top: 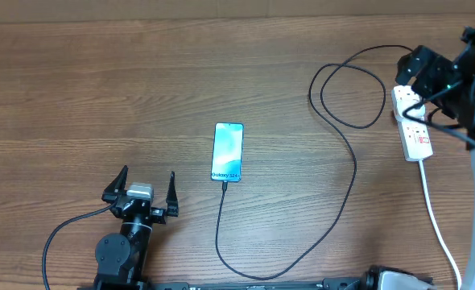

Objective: Plug charger to phone and switch on socket

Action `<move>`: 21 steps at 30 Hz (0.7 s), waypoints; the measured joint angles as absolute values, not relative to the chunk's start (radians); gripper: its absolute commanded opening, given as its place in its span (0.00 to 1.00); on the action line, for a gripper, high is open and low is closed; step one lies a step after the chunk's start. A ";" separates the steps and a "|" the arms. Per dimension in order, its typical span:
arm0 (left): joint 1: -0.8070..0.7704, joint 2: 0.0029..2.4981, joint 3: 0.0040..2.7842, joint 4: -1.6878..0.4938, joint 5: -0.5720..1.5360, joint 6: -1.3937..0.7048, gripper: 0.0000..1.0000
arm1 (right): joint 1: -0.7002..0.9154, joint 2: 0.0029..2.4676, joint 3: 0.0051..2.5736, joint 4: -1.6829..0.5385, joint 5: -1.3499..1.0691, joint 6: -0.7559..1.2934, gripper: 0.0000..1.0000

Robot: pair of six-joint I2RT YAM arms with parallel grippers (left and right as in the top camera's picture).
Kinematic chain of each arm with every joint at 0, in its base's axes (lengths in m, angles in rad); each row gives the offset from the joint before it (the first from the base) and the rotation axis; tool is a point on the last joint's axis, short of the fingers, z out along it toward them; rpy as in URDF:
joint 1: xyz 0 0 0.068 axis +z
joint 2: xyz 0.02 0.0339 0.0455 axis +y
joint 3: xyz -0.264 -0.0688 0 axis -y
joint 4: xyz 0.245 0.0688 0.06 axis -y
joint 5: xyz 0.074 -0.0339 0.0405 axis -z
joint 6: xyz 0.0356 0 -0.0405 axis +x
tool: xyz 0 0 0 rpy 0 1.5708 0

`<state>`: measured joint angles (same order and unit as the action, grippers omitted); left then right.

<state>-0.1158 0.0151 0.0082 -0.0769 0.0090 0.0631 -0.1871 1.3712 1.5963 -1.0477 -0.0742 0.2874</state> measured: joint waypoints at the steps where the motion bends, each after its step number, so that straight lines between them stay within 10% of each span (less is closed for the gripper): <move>1: -0.116 0.015 0.008 -0.077 0.009 0.063 1.00 | -0.187 1.350 1.596 -1.047 -0.074 0.287 1.00; 21: -0.116 0.015 0.008 -0.076 0.009 0.063 1.00 | -0.187 1.153 1.596 -1.055 -0.074 0.288 1.00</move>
